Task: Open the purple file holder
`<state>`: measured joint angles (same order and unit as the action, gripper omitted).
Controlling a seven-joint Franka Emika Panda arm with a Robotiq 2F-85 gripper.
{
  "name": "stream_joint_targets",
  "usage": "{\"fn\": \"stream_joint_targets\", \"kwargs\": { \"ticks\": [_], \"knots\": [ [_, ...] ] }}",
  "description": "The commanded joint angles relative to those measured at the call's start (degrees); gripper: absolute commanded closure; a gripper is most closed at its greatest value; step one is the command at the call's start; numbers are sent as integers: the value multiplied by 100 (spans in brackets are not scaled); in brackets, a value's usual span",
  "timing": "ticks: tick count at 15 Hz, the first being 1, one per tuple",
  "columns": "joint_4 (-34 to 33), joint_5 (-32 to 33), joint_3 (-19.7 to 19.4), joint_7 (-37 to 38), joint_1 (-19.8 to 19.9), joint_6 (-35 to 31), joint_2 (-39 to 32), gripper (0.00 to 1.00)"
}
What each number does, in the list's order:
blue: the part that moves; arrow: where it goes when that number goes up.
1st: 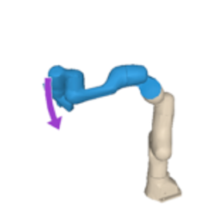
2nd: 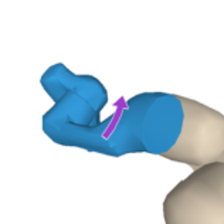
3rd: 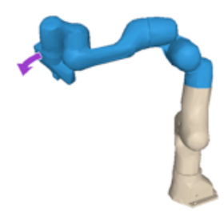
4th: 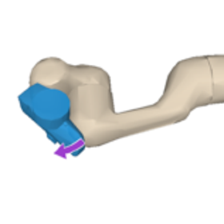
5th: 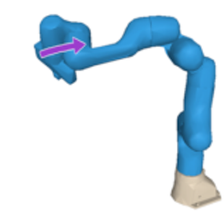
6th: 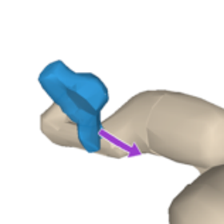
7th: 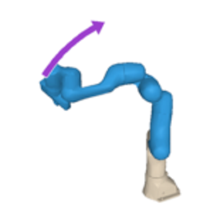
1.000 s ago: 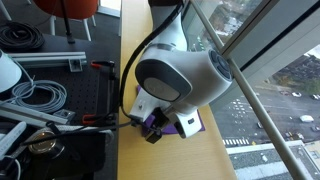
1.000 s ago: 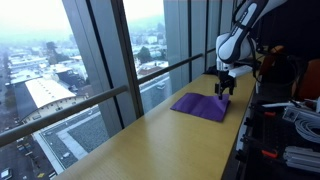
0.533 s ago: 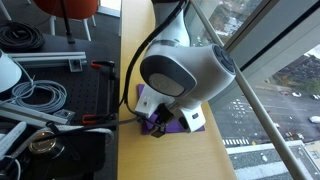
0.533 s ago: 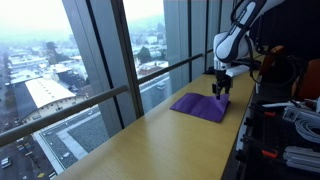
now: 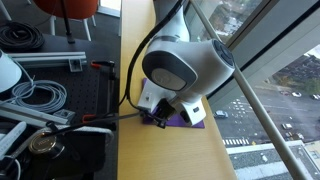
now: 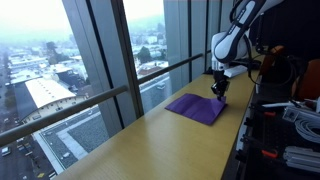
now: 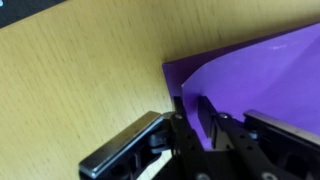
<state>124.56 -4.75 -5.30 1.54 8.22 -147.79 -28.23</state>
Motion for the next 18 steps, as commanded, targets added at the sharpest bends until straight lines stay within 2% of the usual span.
{"fn": "stream_joint_targets", "kwargs": {
  "ticks": [1, 4, 6, 9, 11, 15, 18],
  "knots": [
    [86, -48, 105, -66, -35, 82, 250, 100],
    [127, -7, 158, -45, -106, 142, 440, 100],
    [294, 352, -11, 189, -387, 159, 750, 100],
    [607, 1353, -361, 774, -927, 333, 1420, 100],
    [745, 2186, -462, 1105, -1170, 758, 1898, 100],
    [803, 3401, -149, 1606, -1260, 1482, 2691, 100],
    [794, 4001, 189, 1900, -1211, 1608, 3057, 100]
  ]
}}
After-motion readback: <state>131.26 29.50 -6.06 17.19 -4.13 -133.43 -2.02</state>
